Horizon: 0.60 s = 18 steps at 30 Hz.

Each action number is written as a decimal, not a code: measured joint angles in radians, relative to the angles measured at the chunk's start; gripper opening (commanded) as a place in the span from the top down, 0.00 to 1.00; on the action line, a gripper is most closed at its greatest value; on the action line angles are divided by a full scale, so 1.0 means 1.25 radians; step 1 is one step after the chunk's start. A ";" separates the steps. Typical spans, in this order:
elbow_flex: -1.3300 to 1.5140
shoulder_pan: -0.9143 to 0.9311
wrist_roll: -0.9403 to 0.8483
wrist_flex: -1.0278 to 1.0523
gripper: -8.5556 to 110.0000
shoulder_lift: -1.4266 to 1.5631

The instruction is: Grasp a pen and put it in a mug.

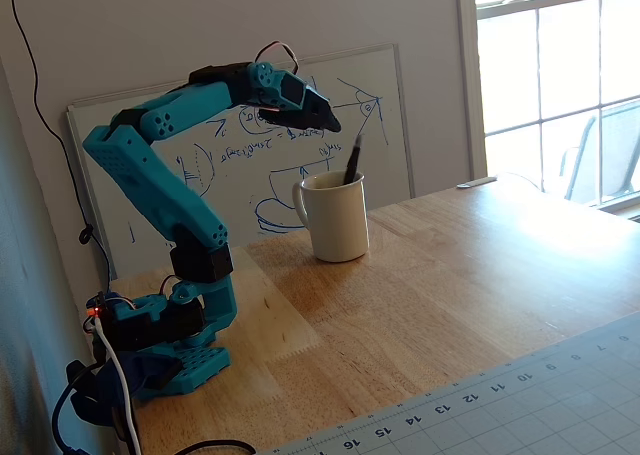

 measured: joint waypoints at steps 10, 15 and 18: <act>0.136 0.107 0.309 0.000 0.81 0.231; 0.242 0.187 0.525 0.000 0.81 0.374; 0.326 0.241 0.607 0.000 0.81 0.469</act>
